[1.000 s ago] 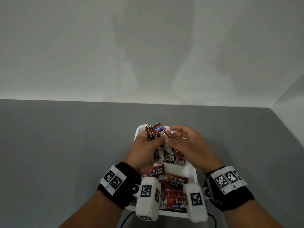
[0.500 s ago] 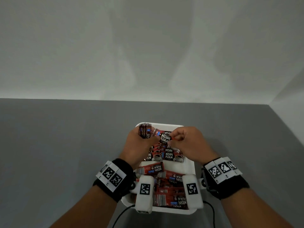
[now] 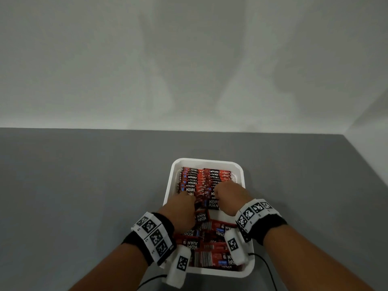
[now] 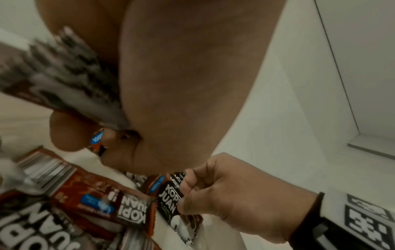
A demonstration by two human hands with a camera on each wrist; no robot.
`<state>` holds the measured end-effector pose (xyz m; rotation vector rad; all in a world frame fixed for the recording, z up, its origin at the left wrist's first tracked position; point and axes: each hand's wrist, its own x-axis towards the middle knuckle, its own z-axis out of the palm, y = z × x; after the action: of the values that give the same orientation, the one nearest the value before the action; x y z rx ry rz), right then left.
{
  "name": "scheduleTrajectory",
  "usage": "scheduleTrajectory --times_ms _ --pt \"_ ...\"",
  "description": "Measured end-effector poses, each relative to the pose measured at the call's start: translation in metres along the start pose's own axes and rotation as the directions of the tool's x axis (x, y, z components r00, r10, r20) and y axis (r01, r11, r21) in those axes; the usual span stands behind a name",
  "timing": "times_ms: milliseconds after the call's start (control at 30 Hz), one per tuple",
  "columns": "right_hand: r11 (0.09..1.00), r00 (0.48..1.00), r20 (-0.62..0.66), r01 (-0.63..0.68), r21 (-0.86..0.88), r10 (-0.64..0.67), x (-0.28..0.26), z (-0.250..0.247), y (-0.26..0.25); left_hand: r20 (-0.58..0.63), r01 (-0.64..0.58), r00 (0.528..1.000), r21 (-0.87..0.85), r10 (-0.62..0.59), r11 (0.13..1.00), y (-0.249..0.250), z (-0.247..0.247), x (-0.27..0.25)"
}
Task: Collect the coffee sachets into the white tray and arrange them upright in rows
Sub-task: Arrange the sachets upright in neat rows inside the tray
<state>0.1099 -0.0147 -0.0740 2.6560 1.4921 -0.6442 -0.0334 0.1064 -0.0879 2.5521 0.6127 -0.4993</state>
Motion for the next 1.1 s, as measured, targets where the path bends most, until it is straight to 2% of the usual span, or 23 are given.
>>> scheduleTrajectory --times_ms 133,300,467,633,1000,1100 --pt "1.0 0.999 -0.032 0.002 -0.002 -0.002 -0.003 0.004 -0.002 -0.003 -0.004 1.0 0.039 0.004 0.999 -0.004 0.011 0.001" --pt "0.988 0.991 -0.133 0.042 0.15 -0.022 -0.021 0.0 -0.001 0.009 -0.018 1.0 0.054 0.018 0.998 -0.009 0.019 0.001" --pt "0.991 0.995 0.036 0.091 0.093 -0.094 -0.042 0.025 0.003 -0.01 -0.076 0.997 0.129 0.078 0.989 -0.017 0.032 0.008" --pt "0.99 0.99 0.043 0.137 -0.024 -0.136 -0.04 0.042 0.005 -0.014 -0.08 0.996 0.162 0.084 0.984 -0.02 0.036 0.01" --pt "0.996 0.995 0.028 0.093 -0.008 -0.092 -0.035 0.041 0.006 -0.029 -0.058 0.998 0.178 0.064 0.982 -0.018 0.038 0.01" --pt "0.995 0.995 0.035 0.097 0.002 -0.097 -0.035 0.041 0.007 -0.027 -0.072 0.997 0.133 0.076 0.988 -0.017 0.033 0.007"
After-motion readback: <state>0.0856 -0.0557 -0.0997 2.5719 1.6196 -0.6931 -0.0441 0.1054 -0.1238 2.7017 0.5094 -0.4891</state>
